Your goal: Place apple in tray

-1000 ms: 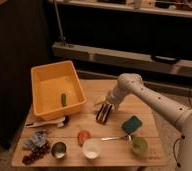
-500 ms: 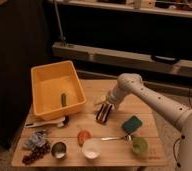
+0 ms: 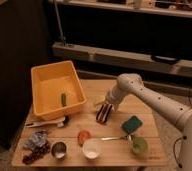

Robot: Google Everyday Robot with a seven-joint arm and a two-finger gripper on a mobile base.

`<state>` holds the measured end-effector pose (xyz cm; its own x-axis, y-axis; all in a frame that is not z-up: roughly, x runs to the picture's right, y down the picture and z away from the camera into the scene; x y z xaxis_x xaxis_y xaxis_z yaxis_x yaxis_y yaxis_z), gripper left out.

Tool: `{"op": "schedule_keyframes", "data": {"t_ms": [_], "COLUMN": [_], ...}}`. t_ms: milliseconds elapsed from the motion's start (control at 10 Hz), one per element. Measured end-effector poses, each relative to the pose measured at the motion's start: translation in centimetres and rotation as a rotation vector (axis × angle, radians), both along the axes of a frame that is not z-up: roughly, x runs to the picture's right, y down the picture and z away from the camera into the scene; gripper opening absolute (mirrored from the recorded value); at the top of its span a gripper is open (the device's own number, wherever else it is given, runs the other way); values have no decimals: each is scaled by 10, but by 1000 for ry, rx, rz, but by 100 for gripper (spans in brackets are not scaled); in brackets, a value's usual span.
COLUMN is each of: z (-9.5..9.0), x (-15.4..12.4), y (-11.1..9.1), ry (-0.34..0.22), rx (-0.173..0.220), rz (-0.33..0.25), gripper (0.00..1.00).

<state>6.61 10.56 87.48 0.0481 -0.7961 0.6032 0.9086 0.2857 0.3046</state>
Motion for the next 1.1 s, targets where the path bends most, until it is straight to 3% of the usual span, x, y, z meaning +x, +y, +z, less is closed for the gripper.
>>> {"op": "schedule_keyframes", "data": {"t_ms": [200,400,600,700,1100], "z": [-28,-81,-130,-142,-143], "x": [-8,-20,-30,-36,-36], "y": [-7,-23,-26,-25,-25], "ry": [-8,-20,-29,-34,-35], "rx": [58,116,127,125,124], "rz": [-42,-100,-158,-180,-180], "gripper": [80,80,80,80,80]}}
